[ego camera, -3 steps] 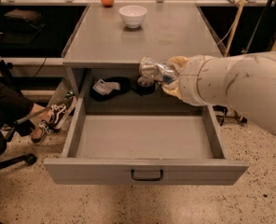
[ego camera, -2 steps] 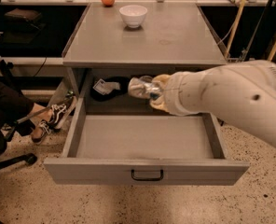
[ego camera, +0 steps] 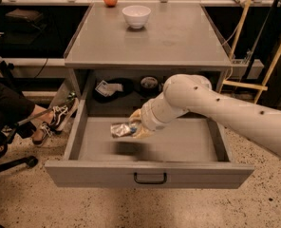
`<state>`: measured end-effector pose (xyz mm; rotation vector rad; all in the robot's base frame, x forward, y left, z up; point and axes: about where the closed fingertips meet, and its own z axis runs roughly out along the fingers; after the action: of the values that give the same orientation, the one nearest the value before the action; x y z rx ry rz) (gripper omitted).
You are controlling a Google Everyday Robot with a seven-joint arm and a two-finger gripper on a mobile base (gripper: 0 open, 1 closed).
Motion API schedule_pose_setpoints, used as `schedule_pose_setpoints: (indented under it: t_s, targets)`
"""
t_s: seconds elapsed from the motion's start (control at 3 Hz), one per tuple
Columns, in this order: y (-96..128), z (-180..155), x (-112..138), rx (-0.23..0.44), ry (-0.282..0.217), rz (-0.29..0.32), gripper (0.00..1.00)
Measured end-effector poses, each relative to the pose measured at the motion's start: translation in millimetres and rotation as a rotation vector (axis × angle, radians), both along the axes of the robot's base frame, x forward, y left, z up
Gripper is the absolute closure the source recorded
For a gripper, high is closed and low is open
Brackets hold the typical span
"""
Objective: Place redbull can into top drawer
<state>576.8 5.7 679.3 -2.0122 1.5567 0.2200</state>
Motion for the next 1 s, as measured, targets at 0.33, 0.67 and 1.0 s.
schedule_pose_setpoints:
  t_s: [0.33, 0.67, 1.0]
  targets:
    - [-6.1, -70.2, -3.2, 0.002, 0.166, 0.066, 1.00]
    - [-8.9, -76.1, -4.8, 0.003, 0.191, 0.070, 0.81]
    - [-8.8, -76.1, -4.8, 0.003, 0.191, 0.070, 0.58]
